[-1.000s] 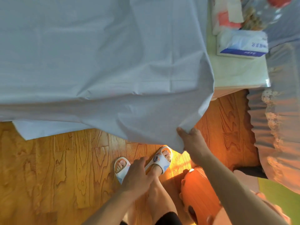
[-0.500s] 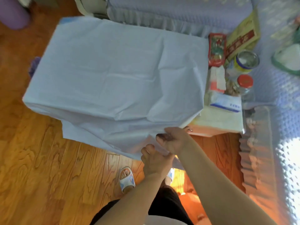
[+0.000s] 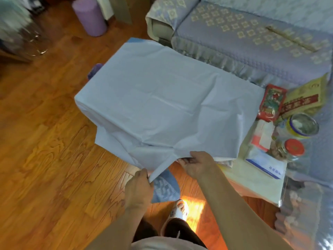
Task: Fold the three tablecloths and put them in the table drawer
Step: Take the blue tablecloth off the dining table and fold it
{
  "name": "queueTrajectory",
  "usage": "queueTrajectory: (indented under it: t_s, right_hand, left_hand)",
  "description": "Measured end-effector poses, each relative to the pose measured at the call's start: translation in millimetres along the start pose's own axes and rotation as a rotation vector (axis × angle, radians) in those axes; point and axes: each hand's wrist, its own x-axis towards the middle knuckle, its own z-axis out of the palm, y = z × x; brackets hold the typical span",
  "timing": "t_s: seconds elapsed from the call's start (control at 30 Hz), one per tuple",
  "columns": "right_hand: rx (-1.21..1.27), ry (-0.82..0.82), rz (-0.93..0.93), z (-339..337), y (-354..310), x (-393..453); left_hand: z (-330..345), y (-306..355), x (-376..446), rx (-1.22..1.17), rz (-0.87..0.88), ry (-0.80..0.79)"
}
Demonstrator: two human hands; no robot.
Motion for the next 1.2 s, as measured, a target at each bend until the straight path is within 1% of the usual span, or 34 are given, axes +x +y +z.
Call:
queueTrajectory:
  t_s: [0.07, 0.13, 0.17, 0.23, 0.33, 0.37, 0.43, 0.47, 0.5, 0.53, 0.57, 0.6, 0.63, 0.67, 0.7, 0.73, 0.77, 0.8, 0.83, 0.87, 0.93, 1.0, 1.07, 1.13, 1.2]
  right_hand:
    - [0.012, 0.025, -0.008, -1, -5, 2]
    - [0.024, 0.025, -0.029, 1, -12, 0]
    - [0.017, 0.020, -0.036, 3, -17, -3]
    - [-0.037, 0.023, -0.050, 5, -26, -10]
    - [-0.116, 0.080, -0.079, -4, -36, -6]
    - [-0.122, 0.091, -0.091, -13, -39, 0]
    - [-0.155, 0.127, -0.088, -31, -46, 11]
    - [-0.248, 0.179, -0.108, -40, -51, 14]
    - [-0.411, 0.259, -0.178, -48, -53, 12]
    - [-0.607, 0.368, -0.302, -53, -52, 5]
    - [-0.821, 0.508, -0.502, -58, -48, -2]
    - [-1.002, 0.568, -0.739, -62, -42, -9]
    - [-1.113, 0.446, -0.920, -60, -29, -20]
    - [-1.234, 0.185, -0.994, -54, -9, -37]
    - [-1.430, -0.134, -0.946, -44, 16, -55]
    - [-1.692, -0.405, -0.830, -32, 43, -72]
    - [-1.913, -0.618, -0.746, -22, 67, -84]
    - [-2.047, -0.767, -0.773, -16, 90, -87]
    - [-2.100, -0.814, -0.872, -11, 111, -86]
    - [-2.087, -0.737, -0.978, -5, 130, -86]
    - [-1.934, -0.487, -1.082, 3, 154, -83]
    - [-1.727, -0.335, -1.109, 5, 164, -83]
    - [-1.571, -0.254, -1.091, 8, 168, -90]
    - [-1.469, -0.168, -1.086, 12, 172, -101]
    - [-1.390, -0.108, -1.089, 16, 176, -115]
  left_hand:
    - [-1, -21, -7, -0.058, -0.080, -0.005]
    - [-1, -39, -16, -0.178, -0.210, 0.007]
    - [0, -46, -20, -0.229, -0.239, 0.026]
    - [-3, -57, -31, -0.282, -0.230, 0.090]
    - [-24, -60, -48, -0.296, -0.160, 0.275]
    - [-37, -60, -53, -0.289, -0.103, 0.330]
    - [-63, -62, -60, -0.188, 0.139, 0.394]
    - [-77, -63, -62, -0.129, 0.276, 0.362]
    - [-92, -60, -65, -0.066, 0.387, 0.291]
    - [-105, -57, -66, -0.004, 0.494, 0.211]
    - [-119, -53, -67, 0.062, 0.585, 0.167]
    - [-130, -48, -66, 0.113, 0.662, 0.143]
    - [-140, -42, -65, 0.153, 0.702, 0.114]
    - [-151, -35, -64, 0.170, 0.715, 0.081]
    - [-160, -30, -62, 0.172, 0.710, 0.050]
    - [-168, -26, -61, 0.165, 0.705, 0.029]
    - [-175, -23, -59, 0.132, 0.688, 0.000]
    - [-181, -21, -58, 0.075, 0.678, -0.035]
    - [-185, -21, -58, 0.008, 0.681, -0.064]
    - [-188, -24, -58, -0.073, 0.686, -0.079]
    - [-192, -36, -61, -0.266, 0.666, -0.056]
    - [-189, -60, -63, -0.498, 0.605, -0.028]
    - [-179, -94, -59, -0.657, 0.493, -0.105]
    - [-159, -132, -42, -0.646, 0.426, -0.182]
    - [-136, -164, -21, -0.550, 0.397, -0.195]
